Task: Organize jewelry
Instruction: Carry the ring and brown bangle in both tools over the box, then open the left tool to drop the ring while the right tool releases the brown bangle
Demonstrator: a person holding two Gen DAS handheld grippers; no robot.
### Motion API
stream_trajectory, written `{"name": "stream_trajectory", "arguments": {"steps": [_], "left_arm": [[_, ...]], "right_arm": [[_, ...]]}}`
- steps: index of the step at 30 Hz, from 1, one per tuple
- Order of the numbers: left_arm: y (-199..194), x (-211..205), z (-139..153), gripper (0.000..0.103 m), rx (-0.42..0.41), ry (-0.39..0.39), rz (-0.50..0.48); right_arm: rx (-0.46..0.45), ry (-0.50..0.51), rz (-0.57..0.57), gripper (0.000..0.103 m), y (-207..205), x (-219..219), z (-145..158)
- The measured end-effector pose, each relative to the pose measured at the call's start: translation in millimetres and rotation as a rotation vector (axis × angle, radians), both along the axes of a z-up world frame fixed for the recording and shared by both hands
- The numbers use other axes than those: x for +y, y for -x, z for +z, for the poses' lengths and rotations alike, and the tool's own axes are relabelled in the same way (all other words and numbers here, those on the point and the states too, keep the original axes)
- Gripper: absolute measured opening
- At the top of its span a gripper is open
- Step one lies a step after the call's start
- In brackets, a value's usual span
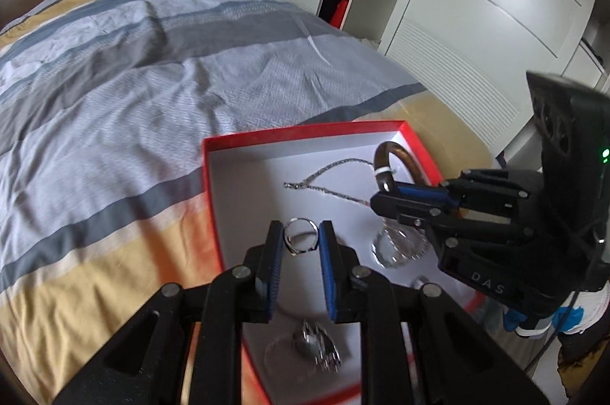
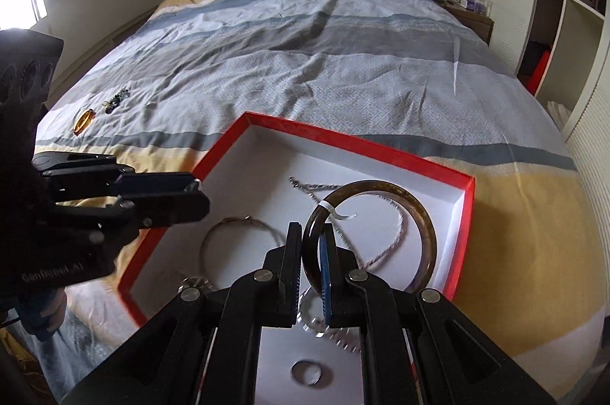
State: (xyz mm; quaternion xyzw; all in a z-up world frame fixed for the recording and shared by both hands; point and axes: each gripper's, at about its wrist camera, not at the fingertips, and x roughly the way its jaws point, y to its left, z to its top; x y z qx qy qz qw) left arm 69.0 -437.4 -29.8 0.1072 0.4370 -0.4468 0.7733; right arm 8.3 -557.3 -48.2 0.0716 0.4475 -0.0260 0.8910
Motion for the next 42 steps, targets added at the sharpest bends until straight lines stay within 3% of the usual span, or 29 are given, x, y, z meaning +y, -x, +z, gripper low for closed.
{"name": "stream_trajectory", "arguments": {"steps": [8, 14, 21, 24, 25, 31, 37, 42], "left_arm": [[-22, -24, -35, 0.017, 0.028, -0.051, 0.022], [-21, -34, -42, 0.018, -0.016, -0.086, 0.006], [-22, -38, -48, 0.018, -0.024, -0.125, 0.007], [-22, -38, -48, 0.019, -0.036, -0.135, 0.001], [-21, -39, -48, 0.019, -0.034, -0.132, 0.000], [-13, -36, -41, 0.035, -0.031, -0.117, -0.022], [-2, -17, -22, 0.037, -0.045, -0.112, -0.003], [13, 14, 6, 0.037, -0.050, -0.076, 0.013]], "right_arm": [[0.062, 0.026, 0.048, 0.009, -29, -15, -19], [0.135, 0.051, 0.078, 0.009, -39, -12, -32], [0.147, 0.039, 0.069, 0.009, -38, -15, -32], [0.146, 0.043, 0.054, 0.018, -35, -17, -29], [0.143, 0.041, 0.049, 0.024, -33, -18, -28], [0.108, 0.040, 0.014, 0.026, -19, -18, -16], [0.062, 0.035, -0.027, 0.026, 9, -16, 8], [0.047, 0.024, -0.074, 0.033, 45, -9, 25]]}}
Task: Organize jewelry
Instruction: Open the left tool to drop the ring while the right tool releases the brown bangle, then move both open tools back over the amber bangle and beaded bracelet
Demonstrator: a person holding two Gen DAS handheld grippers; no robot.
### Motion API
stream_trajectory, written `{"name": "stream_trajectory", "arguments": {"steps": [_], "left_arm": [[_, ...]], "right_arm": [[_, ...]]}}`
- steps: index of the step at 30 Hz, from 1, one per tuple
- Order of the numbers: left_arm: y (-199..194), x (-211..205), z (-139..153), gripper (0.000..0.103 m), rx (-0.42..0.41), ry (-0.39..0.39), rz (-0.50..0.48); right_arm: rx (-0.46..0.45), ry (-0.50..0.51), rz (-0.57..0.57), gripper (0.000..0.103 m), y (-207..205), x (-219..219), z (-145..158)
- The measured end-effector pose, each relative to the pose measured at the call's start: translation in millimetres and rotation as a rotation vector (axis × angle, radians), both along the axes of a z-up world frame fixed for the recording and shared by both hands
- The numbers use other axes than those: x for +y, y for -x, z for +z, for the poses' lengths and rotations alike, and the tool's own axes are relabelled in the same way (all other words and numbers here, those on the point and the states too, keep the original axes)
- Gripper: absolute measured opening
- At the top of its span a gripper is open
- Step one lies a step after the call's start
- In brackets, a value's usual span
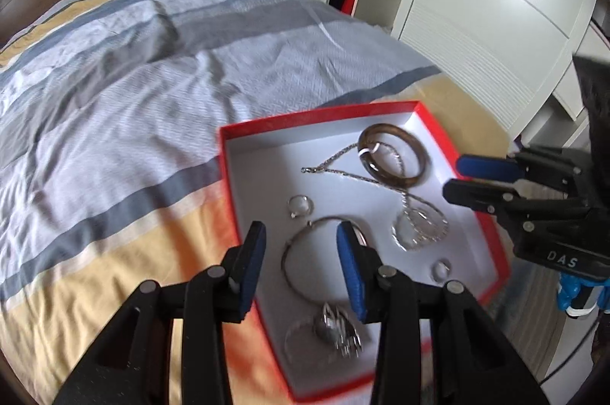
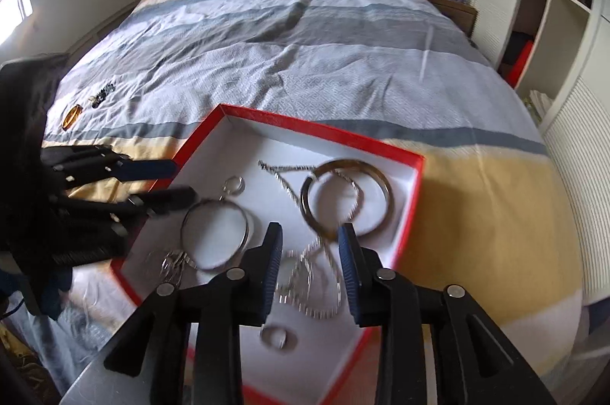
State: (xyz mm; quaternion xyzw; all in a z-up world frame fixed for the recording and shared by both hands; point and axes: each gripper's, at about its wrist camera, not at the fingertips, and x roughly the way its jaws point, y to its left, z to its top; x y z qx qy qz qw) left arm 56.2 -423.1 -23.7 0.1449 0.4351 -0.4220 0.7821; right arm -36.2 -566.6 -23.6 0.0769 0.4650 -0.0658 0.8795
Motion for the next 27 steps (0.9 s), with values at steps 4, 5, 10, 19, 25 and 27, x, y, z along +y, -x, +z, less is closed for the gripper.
{"name": "stream_trajectory", "arguments": {"steps": [4, 5, 10, 19, 25, 27], "left_arm": [[19, 28, 19, 0.037, -0.020, 0.000, -0.002], [25, 36, 23, 0.039, -0.024, -0.007, -0.004], [49, 80, 36, 0.045, -0.027, -0.024, 0.025], [76, 171, 63, 0.045, -0.071, -0.014, 0.147], [90, 231, 86, 0.045, -0.106, 0.021, 0.239], [95, 248, 94, 0.045, -0.120, 0.036, 0.265]], "right_arm": [[-0.016, 0.000, -0.024, 0.035, 29, 12, 13], [-0.026, -0.006, -0.030, 0.038, 39, 16, 17], [-0.054, -0.024, -0.052, 0.039, 71, 34, 29], [-0.110, -0.041, -0.052, 0.039, 106, 74, 50], [-0.163, -0.035, -0.005, 0.040, 113, 110, 73], [-0.187, -0.038, 0.018, 0.043, 117, 125, 83]]}}
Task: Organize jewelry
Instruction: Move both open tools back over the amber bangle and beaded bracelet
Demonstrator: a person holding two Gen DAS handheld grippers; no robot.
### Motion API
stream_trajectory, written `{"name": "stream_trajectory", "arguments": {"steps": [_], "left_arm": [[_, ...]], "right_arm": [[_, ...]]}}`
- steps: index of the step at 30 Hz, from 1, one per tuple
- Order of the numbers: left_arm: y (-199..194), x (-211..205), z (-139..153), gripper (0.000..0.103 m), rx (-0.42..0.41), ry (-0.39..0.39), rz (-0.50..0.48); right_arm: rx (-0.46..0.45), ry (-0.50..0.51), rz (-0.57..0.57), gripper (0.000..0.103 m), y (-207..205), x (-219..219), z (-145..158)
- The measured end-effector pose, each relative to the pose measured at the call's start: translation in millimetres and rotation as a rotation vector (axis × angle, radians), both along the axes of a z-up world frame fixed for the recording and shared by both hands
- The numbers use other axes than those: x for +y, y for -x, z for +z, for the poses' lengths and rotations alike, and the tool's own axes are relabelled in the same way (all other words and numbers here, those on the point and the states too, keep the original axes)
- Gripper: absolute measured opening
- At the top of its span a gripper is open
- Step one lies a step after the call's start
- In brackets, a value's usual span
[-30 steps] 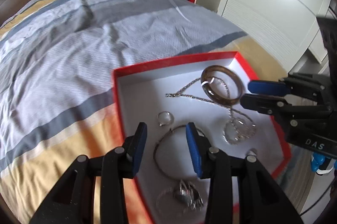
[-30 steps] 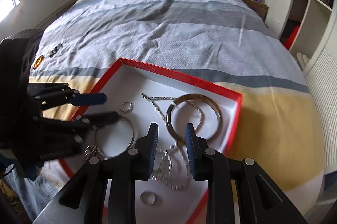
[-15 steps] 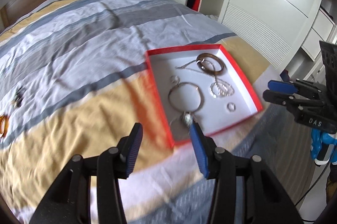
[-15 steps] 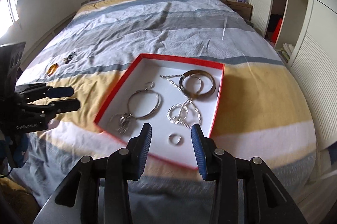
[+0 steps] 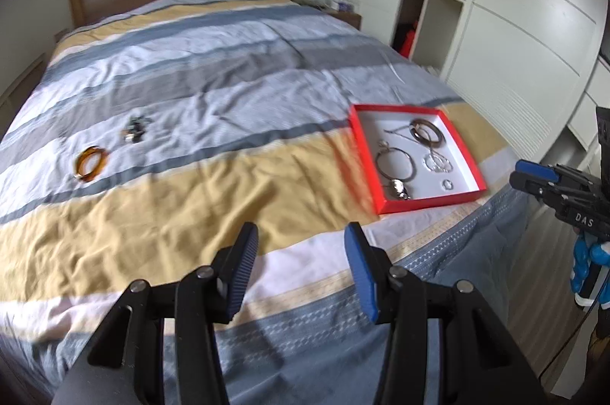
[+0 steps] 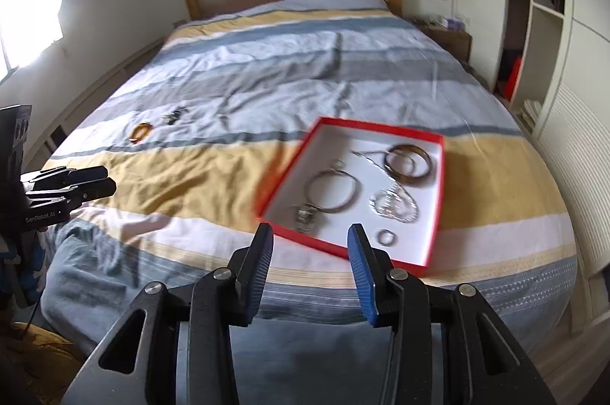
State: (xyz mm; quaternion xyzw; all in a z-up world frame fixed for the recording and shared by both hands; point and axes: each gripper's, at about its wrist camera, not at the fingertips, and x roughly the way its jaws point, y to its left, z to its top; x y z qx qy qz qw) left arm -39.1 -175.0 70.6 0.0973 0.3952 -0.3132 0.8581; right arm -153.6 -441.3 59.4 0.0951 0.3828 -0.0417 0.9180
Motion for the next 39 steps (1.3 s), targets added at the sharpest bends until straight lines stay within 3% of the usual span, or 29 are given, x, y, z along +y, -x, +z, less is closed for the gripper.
{"name": "stream_trajectory", "arguments": {"steps": [2, 12, 22, 32, 39], "left_arm": [[8, 19, 8, 0.045, -0.013, 0.022, 0.024], [38, 93, 41, 0.045, -0.073, 0.109, 0.123], [44, 155, 66, 0.045, -0.138, 0.163, 0.254], [25, 189, 56, 0.045, -0.138, 0.165, 0.324], [3, 204, 35, 0.045, -0.131, 0.120, 0.375]], "right_arm": [[-0.025, -0.002, 0.019, 0.048, 5, 12, 11], [-0.142, 0.028, 0.082, 0.050, 25, 67, 68], [-0.205, 0.079, 0.147, 0.056, 25, 108, 104], [-0.184, 0.086, 0.170, 0.057, -5, 133, 105], [-0.112, 0.093, 0.198, 0.057, -45, 146, 90]]}}
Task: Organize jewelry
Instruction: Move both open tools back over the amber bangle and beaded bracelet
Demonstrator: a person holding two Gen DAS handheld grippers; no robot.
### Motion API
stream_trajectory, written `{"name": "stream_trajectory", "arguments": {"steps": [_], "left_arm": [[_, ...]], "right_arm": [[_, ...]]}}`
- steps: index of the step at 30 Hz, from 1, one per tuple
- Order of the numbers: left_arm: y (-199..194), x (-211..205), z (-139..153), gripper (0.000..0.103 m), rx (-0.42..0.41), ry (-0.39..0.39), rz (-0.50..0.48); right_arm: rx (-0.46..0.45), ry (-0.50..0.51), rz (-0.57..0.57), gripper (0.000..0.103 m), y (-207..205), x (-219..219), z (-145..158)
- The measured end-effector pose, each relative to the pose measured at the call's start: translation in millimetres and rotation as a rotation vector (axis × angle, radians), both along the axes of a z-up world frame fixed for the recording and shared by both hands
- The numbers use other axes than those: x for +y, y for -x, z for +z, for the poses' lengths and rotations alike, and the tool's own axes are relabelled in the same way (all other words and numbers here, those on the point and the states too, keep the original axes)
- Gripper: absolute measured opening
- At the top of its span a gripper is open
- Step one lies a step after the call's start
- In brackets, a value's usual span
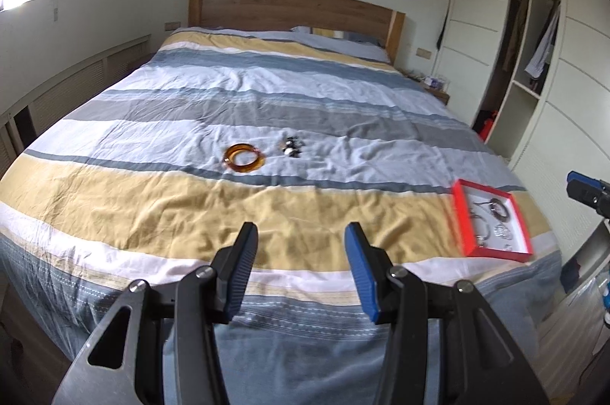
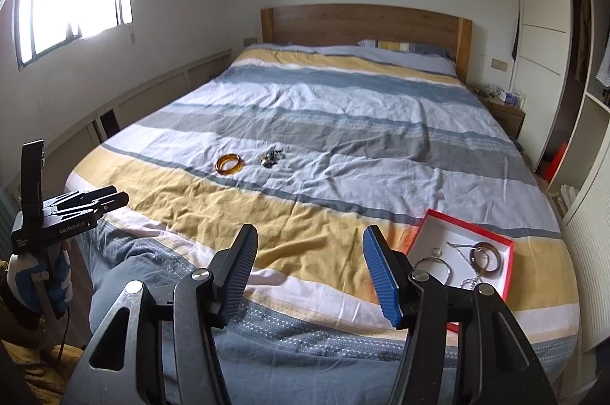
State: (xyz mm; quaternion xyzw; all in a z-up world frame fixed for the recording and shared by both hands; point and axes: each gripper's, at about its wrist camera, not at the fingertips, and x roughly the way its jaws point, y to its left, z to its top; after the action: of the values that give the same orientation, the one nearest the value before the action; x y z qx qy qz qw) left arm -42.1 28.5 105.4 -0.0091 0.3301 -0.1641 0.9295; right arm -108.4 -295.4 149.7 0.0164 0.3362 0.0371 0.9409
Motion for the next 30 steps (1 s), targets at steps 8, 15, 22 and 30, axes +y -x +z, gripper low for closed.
{"name": "stream_trajectory", "arguments": {"steps": [8, 15, 22, 30], "left_arm": [[-31, 16, -27, 0.045, 0.041, -0.051, 0.080], [-67, 23, -46, 0.045, 0.081, -0.048, 0.093], [-113, 5, -58, 0.045, 0.089, -0.057, 0.032], [-185, -25, -83, 0.045, 0.110, -0.127, -0.009]], "right_arm": [[0.068, -0.035, -0.003, 0.057, -44, 2, -27], [0.156, -0.059, 0.023, 0.057, -85, 5, -67], [0.218, -0.093, 0.046, 0.057, -138, -2, -100], [0.256, -0.128, 0.090, 0.057, -211, 0, -132]]}}
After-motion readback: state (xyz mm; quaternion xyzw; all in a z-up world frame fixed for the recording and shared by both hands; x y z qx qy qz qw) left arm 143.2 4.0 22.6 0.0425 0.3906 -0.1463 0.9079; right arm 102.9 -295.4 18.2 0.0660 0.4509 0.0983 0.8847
